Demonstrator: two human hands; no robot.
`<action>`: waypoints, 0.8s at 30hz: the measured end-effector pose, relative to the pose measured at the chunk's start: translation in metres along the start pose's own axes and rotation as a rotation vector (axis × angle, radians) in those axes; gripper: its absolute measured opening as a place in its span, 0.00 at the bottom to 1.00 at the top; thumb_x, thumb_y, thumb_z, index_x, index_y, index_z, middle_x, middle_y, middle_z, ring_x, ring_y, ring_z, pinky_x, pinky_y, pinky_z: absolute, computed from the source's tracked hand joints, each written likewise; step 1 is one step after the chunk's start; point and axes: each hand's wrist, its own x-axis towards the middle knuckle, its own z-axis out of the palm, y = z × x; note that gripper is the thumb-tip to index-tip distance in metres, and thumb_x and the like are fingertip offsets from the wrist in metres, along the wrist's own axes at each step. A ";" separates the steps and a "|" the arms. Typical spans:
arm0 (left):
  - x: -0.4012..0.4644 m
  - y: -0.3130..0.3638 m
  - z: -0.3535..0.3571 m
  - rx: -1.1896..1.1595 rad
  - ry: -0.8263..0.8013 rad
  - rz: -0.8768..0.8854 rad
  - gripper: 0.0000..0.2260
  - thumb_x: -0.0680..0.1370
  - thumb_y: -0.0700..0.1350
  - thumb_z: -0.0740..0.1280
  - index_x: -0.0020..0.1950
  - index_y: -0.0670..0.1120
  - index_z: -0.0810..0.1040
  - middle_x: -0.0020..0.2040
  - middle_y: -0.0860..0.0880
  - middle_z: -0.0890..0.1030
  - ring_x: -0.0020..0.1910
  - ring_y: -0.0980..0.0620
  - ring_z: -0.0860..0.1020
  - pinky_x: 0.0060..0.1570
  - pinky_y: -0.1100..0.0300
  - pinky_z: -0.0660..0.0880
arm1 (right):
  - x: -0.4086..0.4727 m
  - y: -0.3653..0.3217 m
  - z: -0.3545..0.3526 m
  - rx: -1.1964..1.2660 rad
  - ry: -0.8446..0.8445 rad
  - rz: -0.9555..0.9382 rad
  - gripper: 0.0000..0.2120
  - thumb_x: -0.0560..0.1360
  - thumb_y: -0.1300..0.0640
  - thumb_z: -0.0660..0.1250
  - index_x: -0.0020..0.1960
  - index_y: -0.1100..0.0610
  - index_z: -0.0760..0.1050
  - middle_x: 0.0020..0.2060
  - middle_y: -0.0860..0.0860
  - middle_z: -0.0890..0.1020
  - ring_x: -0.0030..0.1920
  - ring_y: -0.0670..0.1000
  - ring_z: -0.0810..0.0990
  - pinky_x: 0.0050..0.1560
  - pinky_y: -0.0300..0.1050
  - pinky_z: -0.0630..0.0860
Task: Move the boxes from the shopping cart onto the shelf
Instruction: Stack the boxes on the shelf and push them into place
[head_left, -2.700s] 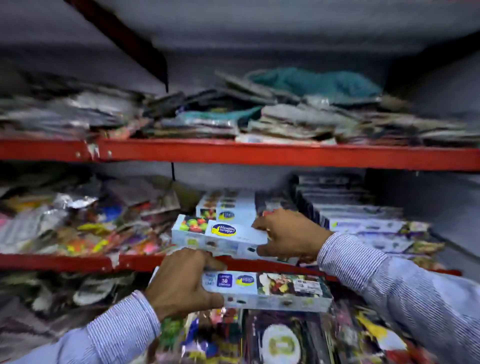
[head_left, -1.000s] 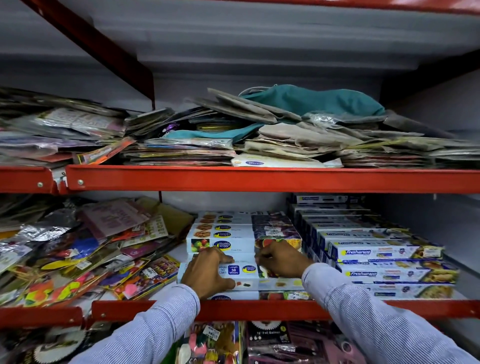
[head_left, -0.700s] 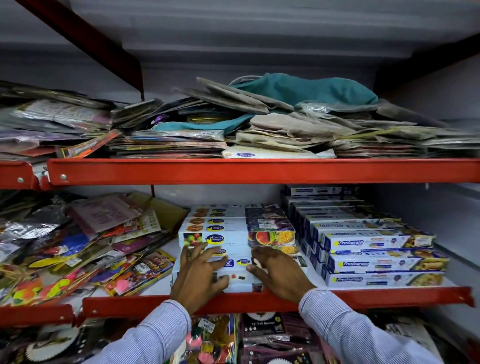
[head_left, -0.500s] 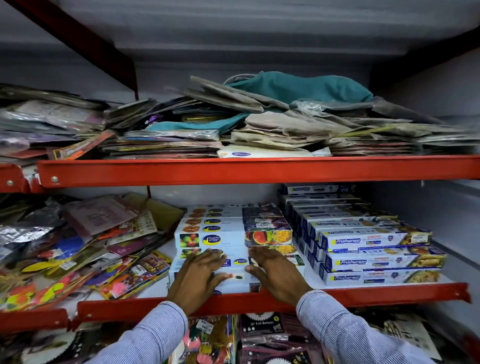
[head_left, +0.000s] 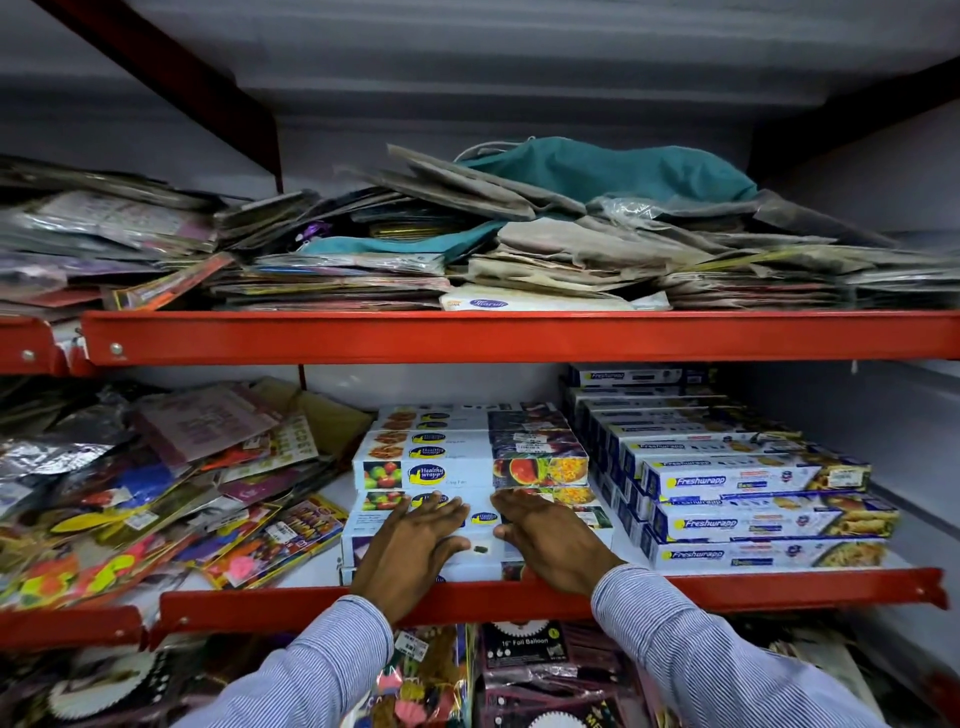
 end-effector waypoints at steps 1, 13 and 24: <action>0.000 0.000 0.000 0.011 -0.001 -0.001 0.27 0.79 0.62 0.51 0.75 0.54 0.66 0.75 0.54 0.67 0.76 0.55 0.60 0.75 0.55 0.48 | 0.000 0.000 -0.001 -0.006 -0.003 -0.002 0.24 0.82 0.47 0.55 0.76 0.55 0.61 0.76 0.54 0.64 0.77 0.53 0.59 0.76 0.45 0.56; -0.064 0.029 -0.011 0.208 0.134 0.071 0.27 0.80 0.62 0.54 0.77 0.52 0.61 0.79 0.50 0.60 0.78 0.46 0.53 0.74 0.40 0.51 | -0.046 -0.035 0.010 -0.142 0.162 0.002 0.31 0.81 0.42 0.46 0.79 0.55 0.48 0.79 0.54 0.52 0.79 0.59 0.48 0.78 0.55 0.50; -0.249 0.050 0.064 0.107 -0.134 -0.021 0.27 0.77 0.57 0.64 0.72 0.46 0.69 0.69 0.46 0.75 0.71 0.42 0.67 0.68 0.41 0.65 | -0.199 -0.042 0.133 -0.015 0.057 0.087 0.29 0.79 0.44 0.57 0.76 0.56 0.60 0.75 0.55 0.66 0.76 0.60 0.59 0.73 0.61 0.62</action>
